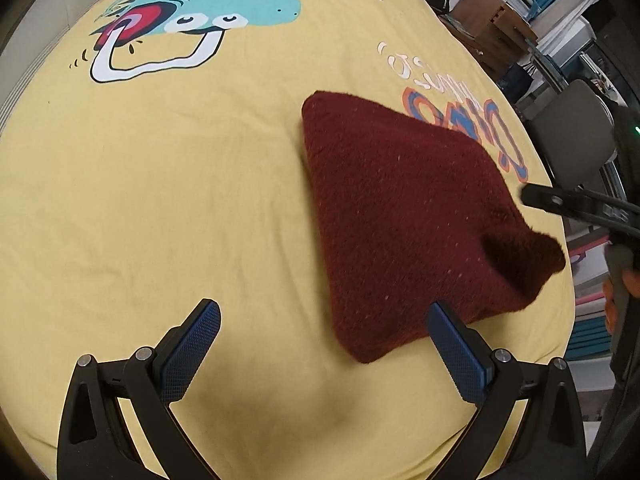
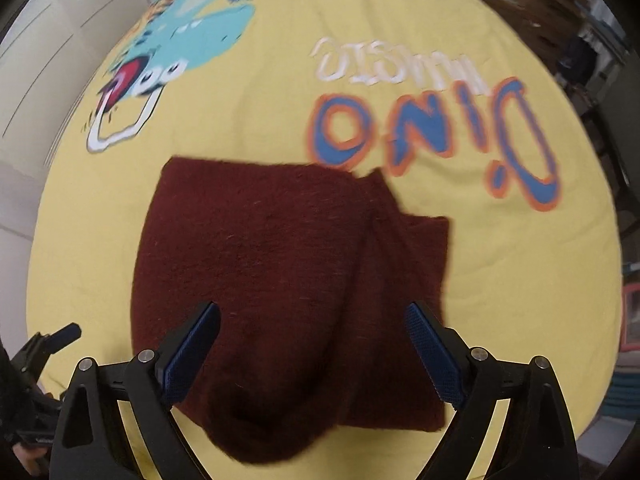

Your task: Fold small clothes

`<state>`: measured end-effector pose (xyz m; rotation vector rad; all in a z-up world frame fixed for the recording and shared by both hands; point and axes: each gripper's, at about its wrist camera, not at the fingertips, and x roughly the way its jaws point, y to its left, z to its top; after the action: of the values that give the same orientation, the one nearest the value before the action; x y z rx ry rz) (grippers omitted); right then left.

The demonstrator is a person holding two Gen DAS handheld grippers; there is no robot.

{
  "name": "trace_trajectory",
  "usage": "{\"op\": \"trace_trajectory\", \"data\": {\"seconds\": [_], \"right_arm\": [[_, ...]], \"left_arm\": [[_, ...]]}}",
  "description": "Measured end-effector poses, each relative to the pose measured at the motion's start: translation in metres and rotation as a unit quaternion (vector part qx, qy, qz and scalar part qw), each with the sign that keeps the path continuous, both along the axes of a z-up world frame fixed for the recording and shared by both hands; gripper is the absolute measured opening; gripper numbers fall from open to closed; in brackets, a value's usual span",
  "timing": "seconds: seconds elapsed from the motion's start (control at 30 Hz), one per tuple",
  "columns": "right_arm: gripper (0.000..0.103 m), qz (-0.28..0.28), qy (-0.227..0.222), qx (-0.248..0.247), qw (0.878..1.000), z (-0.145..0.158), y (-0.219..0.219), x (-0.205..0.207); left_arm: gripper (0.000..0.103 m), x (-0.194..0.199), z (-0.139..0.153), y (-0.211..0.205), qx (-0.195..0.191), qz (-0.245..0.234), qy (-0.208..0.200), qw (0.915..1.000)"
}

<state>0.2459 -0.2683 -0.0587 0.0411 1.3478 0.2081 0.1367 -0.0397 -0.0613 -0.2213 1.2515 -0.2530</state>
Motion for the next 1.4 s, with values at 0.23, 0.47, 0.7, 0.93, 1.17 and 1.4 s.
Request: {"op": "trace_trajectory", "data": {"seconds": [0.23,0.47,0.7,0.93,1.17,1.4], "right_arm": [[0.057,0.020,0.064,0.010,0.998,-0.042,0.009,-0.009],[0.017,0.009,0.045,0.057,0.997,-0.043,-0.022,-0.023],[0.015,-0.007,-0.010,0.040,0.999,-0.012,-0.066,-0.040],[0.015,-0.003,-0.028,-0.008,1.000,-0.002,-0.094,-0.060],[0.020,-0.034,0.012,-0.017,0.999,-0.054,-0.104,-0.061],[0.060,-0.052,0.001,-0.028,0.998,-0.040,-0.110,-0.064]], "left_arm": [[0.102,-0.005,-0.009,0.005,-0.012,0.000,0.009,0.9999],[0.102,-0.006,-0.014,0.006,-0.025,0.007,0.019,0.9995],[0.102,-0.003,-0.007,-0.001,-0.020,0.000,0.015,0.9997],[0.102,-0.002,0.000,-0.018,-0.018,-0.016,0.007,0.9997],[0.102,-0.004,-0.003,-0.037,-0.003,-0.035,0.008,0.9994],[0.102,0.004,-0.007,-0.050,0.023,-0.049,0.002,0.9985]]}}
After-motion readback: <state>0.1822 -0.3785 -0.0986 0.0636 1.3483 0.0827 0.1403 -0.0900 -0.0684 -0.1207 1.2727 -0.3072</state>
